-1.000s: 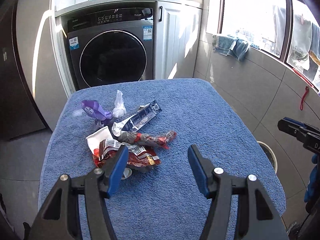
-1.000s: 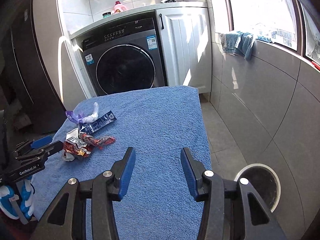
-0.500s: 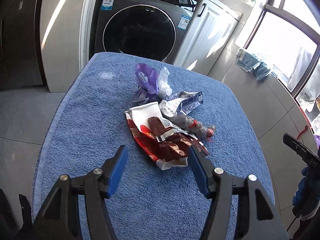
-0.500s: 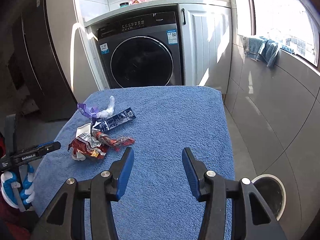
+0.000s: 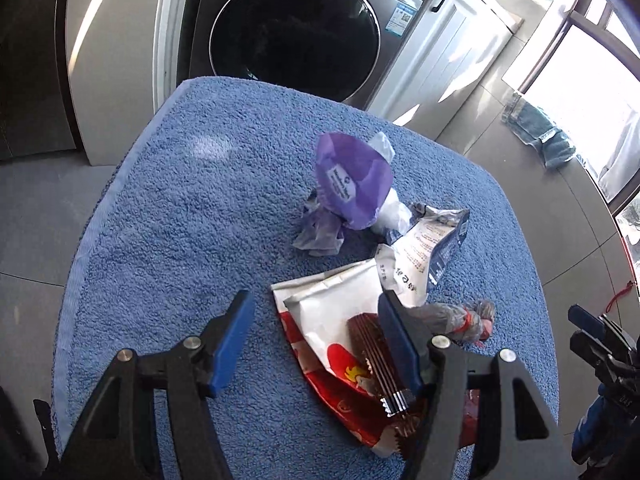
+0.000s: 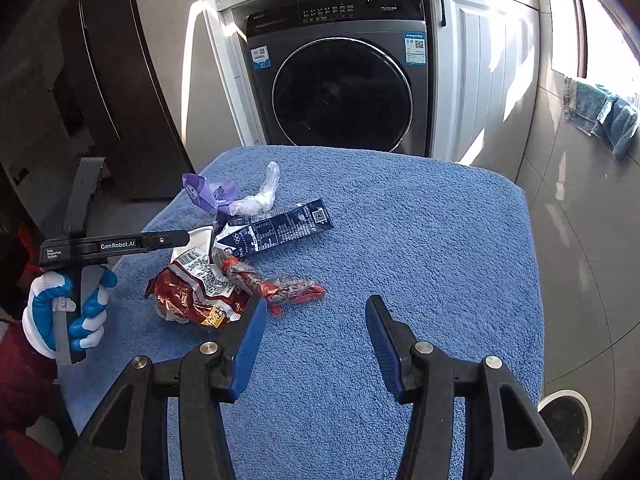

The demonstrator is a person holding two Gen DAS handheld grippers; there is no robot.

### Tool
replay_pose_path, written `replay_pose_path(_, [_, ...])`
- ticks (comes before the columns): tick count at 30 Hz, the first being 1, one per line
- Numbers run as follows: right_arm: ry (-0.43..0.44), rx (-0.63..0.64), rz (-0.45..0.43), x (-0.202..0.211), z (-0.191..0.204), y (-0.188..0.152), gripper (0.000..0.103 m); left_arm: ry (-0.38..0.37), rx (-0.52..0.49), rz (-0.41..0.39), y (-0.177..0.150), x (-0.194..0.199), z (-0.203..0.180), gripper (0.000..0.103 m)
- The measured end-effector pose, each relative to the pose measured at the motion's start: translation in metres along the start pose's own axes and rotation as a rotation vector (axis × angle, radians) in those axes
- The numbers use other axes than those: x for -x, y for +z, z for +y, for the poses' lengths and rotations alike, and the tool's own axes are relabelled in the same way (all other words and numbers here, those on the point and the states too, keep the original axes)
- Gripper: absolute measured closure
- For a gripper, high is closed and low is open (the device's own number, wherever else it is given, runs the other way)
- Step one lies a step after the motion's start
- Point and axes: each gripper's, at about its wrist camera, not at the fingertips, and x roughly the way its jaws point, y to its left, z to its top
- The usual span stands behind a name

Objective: Collect trash
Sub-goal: 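Grasp the white-red paper bag with the left tool while the right tool grasps the clear red-banded wrapper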

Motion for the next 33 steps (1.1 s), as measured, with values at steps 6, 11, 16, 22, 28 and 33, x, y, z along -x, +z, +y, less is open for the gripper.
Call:
replay_pose_path(6, [0.076,0.023,0.040,-0.039,0.008,0.008,0.053,0.006,-0.049,0.056,0.003,-0.016,-0.014,0.041])
replay_pose_path(11, [0.148,0.072,0.086,-0.071,0.019,0.014,0.052,0.034,-0.062,0.101,0.003,-0.022,-0.018,0.041])
replay_pose_path(16, [0.185,0.149,0.121,-0.096,0.032,0.016,0.050,0.056,-0.061,0.155,0.008,-0.027,-0.022,0.039])
replay_pose_path(22, [0.196,0.188,0.148,-0.122,0.030,0.020,0.050,0.112,-0.098,0.186,0.012,-0.043,-0.036,0.035])
replay_pose_path(28, [0.227,0.180,0.158,-0.129,0.025,0.013,0.068,0.098,-0.068,0.149,0.011,-0.039,-0.031,0.044])
replay_pose_path(33, [0.235,0.165,0.150,-0.115,0.016,-0.003,0.086,0.042,-0.004,0.111,0.003,-0.024,-0.018,0.047])
